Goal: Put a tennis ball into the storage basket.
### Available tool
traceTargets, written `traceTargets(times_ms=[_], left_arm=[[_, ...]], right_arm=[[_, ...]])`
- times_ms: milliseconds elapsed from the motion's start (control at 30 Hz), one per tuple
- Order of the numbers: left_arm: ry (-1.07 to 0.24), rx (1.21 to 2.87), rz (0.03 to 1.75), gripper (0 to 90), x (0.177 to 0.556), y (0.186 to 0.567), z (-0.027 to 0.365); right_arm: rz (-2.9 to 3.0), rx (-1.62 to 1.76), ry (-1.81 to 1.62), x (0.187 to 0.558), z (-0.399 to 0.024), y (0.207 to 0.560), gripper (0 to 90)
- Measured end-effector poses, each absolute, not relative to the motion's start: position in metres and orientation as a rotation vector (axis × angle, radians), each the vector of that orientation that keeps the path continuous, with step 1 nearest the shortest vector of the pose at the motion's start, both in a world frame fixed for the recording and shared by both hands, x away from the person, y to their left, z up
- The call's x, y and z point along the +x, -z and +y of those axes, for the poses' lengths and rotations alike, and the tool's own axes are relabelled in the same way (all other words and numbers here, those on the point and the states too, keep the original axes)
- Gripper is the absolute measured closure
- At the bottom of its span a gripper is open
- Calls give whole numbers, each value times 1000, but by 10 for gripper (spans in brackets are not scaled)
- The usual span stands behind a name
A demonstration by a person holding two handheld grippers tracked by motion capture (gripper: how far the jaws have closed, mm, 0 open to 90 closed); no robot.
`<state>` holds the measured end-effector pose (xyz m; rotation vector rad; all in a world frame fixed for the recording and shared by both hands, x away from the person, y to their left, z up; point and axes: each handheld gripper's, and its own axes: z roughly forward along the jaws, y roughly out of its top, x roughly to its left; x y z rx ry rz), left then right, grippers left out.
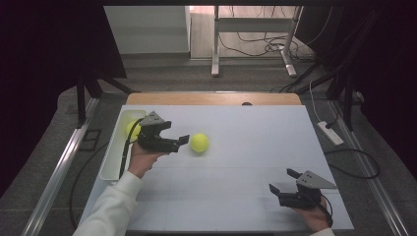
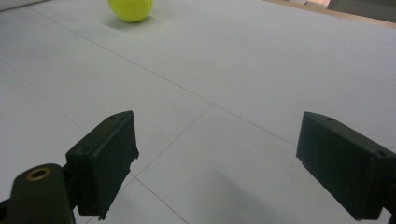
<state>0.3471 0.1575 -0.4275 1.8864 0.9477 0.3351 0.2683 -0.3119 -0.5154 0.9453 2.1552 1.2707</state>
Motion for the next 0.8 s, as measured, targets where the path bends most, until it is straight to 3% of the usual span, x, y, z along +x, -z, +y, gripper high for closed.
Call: traceTargets(times_ms=[800], left_arm=[[-320,1961,1001,88,370,445,140]], right_arm=[[2158,946,-1260,268,-312,516,122]])
